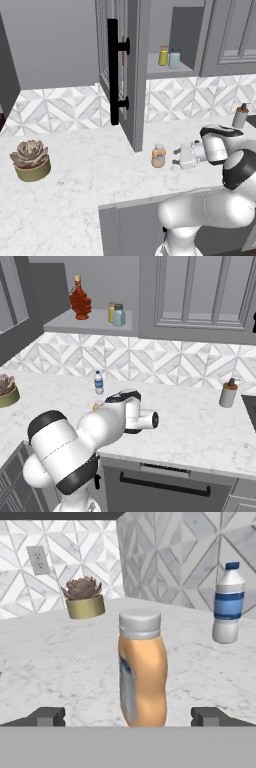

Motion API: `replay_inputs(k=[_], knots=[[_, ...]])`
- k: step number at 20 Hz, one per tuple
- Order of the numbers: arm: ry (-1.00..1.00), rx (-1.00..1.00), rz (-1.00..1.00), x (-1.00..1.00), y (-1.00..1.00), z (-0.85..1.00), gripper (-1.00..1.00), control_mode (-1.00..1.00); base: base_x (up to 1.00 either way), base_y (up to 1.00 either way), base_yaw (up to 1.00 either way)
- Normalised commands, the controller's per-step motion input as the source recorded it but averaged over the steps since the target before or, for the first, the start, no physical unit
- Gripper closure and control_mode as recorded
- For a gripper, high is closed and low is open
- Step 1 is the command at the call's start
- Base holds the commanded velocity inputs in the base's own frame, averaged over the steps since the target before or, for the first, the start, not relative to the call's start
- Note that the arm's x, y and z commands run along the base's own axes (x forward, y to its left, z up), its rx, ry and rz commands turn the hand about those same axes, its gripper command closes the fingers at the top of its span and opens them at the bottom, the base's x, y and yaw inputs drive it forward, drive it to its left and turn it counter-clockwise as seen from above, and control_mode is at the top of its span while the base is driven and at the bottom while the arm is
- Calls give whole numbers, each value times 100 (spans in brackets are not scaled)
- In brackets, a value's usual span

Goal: Put the shaker and condiment bottle from the counter next to their counterparts in the cabinet.

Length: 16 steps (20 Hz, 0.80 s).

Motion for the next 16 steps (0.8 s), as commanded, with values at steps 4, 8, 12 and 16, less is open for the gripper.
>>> replay_inputs(k=[4,8,12,16], knots=[[9,0,0,1,17,-16,-100,-100,0,0,0],[9,0,0,0,14,-12,-100,-100,0,0,0],[9,0,0,6,9,-6,-100,-100,0,0,0],[10,0,0,18,6,0,-100,-100,0,0,0]])
